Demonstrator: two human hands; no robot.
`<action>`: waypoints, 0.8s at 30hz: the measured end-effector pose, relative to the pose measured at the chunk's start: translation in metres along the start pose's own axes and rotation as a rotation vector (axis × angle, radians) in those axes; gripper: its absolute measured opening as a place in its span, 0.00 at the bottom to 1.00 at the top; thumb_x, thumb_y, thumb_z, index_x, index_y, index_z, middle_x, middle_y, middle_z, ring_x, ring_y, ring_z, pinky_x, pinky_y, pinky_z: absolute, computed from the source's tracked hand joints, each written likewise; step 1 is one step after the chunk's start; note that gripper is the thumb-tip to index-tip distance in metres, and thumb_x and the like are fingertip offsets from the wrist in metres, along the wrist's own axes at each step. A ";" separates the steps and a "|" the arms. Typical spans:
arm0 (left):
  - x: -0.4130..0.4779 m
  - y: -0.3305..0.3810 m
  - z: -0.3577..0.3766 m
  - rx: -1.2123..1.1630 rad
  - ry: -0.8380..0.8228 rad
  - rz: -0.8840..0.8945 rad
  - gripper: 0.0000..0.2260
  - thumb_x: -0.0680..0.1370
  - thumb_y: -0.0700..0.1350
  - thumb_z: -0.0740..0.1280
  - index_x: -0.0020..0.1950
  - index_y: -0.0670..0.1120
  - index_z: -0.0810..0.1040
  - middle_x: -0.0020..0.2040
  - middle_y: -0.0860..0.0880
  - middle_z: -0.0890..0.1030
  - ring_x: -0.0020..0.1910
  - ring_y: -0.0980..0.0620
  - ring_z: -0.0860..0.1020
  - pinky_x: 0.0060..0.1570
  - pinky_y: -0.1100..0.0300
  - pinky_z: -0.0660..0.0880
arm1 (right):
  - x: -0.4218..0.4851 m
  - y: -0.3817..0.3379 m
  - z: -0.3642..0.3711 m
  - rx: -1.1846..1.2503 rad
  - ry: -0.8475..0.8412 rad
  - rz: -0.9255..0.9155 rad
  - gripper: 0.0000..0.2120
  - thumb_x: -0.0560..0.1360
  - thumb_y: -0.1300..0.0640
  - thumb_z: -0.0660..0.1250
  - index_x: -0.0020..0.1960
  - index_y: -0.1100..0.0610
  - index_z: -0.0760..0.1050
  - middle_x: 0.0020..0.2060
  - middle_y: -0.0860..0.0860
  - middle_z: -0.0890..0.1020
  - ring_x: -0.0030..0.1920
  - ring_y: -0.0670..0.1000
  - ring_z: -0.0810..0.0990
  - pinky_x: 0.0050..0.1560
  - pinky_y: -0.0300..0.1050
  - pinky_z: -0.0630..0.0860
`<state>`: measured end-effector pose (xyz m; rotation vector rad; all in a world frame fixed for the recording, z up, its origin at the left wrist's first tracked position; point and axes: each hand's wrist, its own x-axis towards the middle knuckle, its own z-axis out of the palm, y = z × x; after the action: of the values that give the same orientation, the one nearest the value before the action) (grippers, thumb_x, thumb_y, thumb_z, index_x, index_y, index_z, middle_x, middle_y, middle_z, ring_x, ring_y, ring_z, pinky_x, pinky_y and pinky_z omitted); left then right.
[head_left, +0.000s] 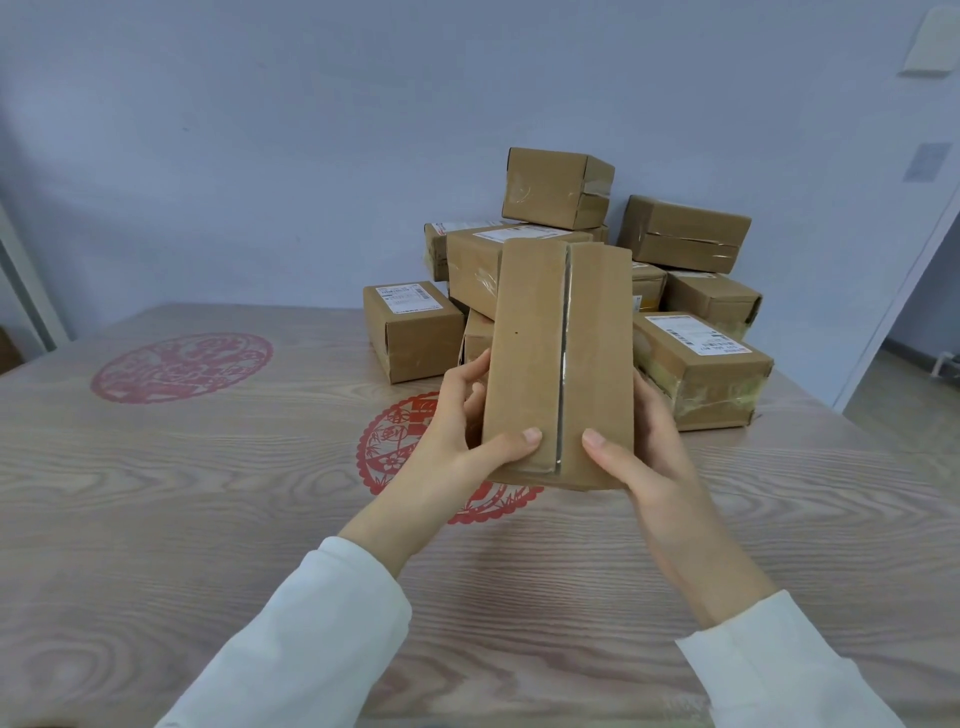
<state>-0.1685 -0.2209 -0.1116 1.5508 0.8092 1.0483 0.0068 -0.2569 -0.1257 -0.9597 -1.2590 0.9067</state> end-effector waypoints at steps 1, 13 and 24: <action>-0.001 0.000 0.000 0.002 0.002 0.004 0.33 0.69 0.50 0.74 0.66 0.64 0.59 0.60 0.61 0.72 0.53 0.69 0.77 0.51 0.67 0.77 | 0.000 0.001 -0.001 -0.001 0.000 -0.002 0.39 0.66 0.55 0.69 0.75 0.49 0.59 0.64 0.40 0.74 0.62 0.38 0.75 0.55 0.33 0.75; -0.002 0.003 -0.002 0.070 0.015 -0.018 0.45 0.66 0.57 0.73 0.78 0.56 0.51 0.70 0.56 0.70 0.65 0.58 0.73 0.64 0.56 0.73 | -0.001 0.002 0.003 -0.072 0.031 -0.006 0.39 0.67 0.50 0.68 0.75 0.48 0.57 0.68 0.43 0.71 0.64 0.39 0.73 0.60 0.38 0.74; -0.003 0.001 0.007 0.133 0.085 -0.008 0.40 0.67 0.54 0.69 0.76 0.54 0.55 0.64 0.61 0.70 0.55 0.69 0.71 0.50 0.76 0.73 | -0.002 0.006 0.008 -0.076 0.107 -0.059 0.35 0.66 0.48 0.67 0.72 0.49 0.63 0.66 0.46 0.73 0.59 0.35 0.75 0.48 0.28 0.75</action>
<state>-0.1636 -0.2269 -0.1114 1.6212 0.9596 1.0788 -0.0014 -0.2558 -0.1310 -1.0126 -1.2317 0.7567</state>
